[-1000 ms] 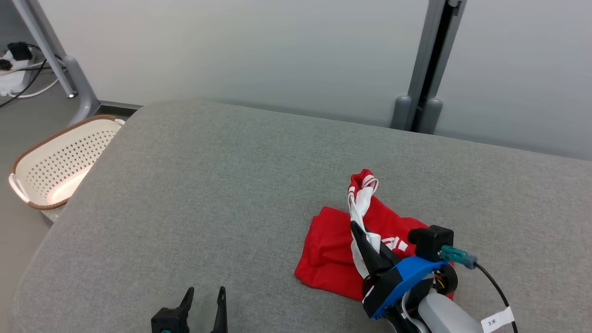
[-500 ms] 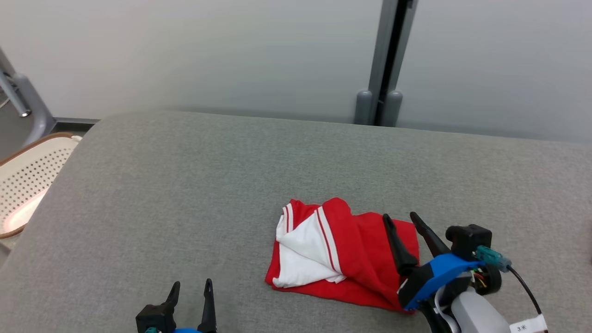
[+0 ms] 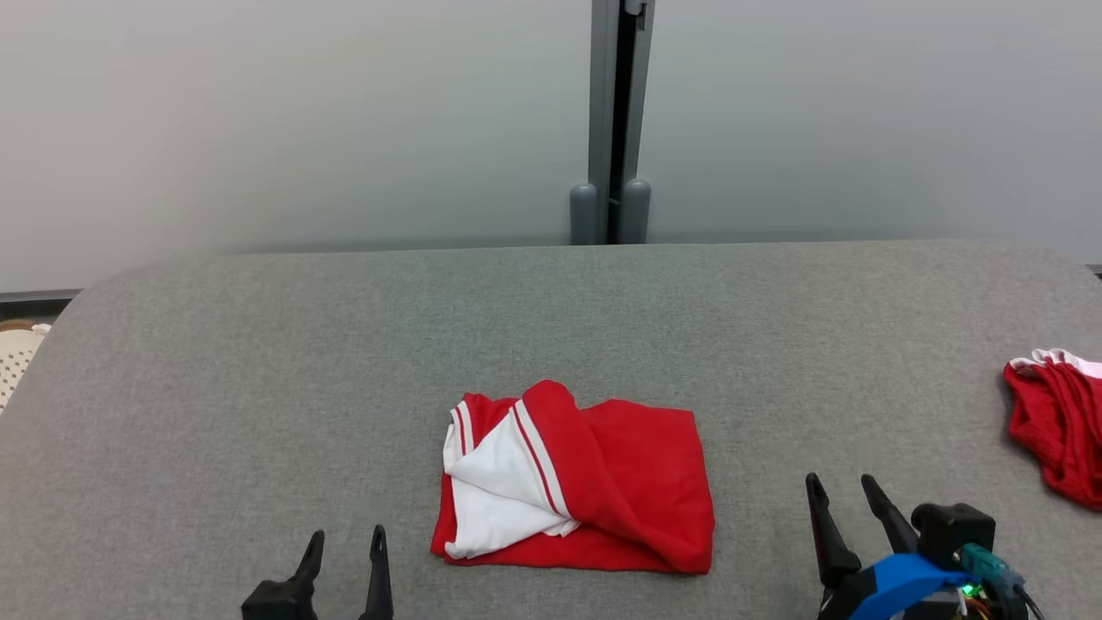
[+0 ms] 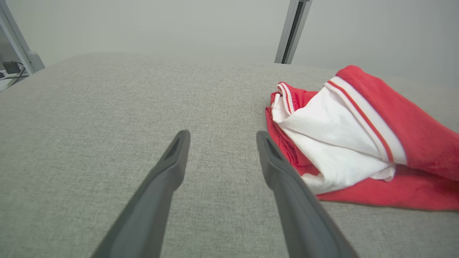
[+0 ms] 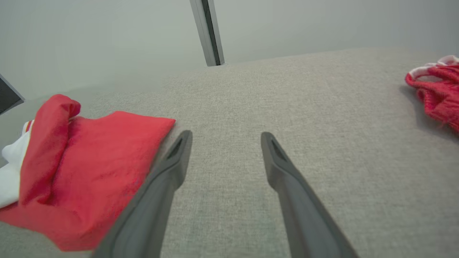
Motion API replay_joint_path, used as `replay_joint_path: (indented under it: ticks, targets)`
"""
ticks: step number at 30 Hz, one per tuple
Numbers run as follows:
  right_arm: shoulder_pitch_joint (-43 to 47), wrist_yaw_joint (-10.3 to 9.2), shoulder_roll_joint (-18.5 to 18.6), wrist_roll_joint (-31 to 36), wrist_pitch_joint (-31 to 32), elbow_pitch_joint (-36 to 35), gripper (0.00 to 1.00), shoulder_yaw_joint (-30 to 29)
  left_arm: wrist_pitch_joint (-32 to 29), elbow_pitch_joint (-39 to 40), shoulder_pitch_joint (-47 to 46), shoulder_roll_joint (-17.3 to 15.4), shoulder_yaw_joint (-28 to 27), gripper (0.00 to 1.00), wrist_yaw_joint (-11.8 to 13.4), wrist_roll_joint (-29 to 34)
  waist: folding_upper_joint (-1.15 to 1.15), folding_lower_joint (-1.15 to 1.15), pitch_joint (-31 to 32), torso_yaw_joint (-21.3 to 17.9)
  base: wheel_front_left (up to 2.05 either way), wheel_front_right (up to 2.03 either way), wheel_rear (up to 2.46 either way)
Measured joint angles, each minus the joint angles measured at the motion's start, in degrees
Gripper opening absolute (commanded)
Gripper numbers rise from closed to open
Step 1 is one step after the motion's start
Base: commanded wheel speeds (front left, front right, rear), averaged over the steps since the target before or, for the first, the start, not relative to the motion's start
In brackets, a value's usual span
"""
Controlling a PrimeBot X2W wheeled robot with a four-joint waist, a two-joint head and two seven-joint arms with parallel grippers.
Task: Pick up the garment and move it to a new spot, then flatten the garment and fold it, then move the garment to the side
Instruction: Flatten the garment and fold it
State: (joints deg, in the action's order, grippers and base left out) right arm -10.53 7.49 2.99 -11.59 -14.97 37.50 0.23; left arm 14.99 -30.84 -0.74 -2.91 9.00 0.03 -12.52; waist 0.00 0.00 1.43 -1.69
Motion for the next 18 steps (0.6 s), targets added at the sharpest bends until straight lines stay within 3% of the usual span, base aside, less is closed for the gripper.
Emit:
replay_joint_path:
  ticks: [6,12,14,15,18]
  targets:
    - [2.6,0.0,-0.1,-1.1,0.0,-0.2,1.0,0.7,0.0,1.0,2.1,0.0,-0.6,1.0,0.3,-1.2,0.0,0.0,0.8,-1.5,0.0,0.0,0.0]
    - [1.8,0.0,0.0,0.0,0.0,-0.1,1.0,0.5,0.0,1.0,2.1,0.0,0.8,1.0,0.3,-1.0,0.0,0.0,0.6,-0.5,0.0,0.0,0.0]
    - [1.0,0.0,0.0,0.0,0.0,0.6,0.28,1.2,0.0,0.7,1.8,0.0,1.1,1.0,0.2,-1.0,0.0,0.0,0.5,0.3,0.0,0.0,0.0]
    - [0.4,0.0,-0.1,0.0,0.0,1.4,0.0,1.8,0.0,0.7,1.8,0.0,1.2,1.0,0.2,-1.0,0.0,0.0,0.5,0.7,0.0,0.0,0.0]
    - [-2.3,0.0,-0.1,-0.3,0.0,4.4,0.0,2.8,0.0,0.3,1.7,0.0,1.3,1.0,0.2,-1.6,0.0,0.0,0.2,2.4,0.0,0.0,0.0]
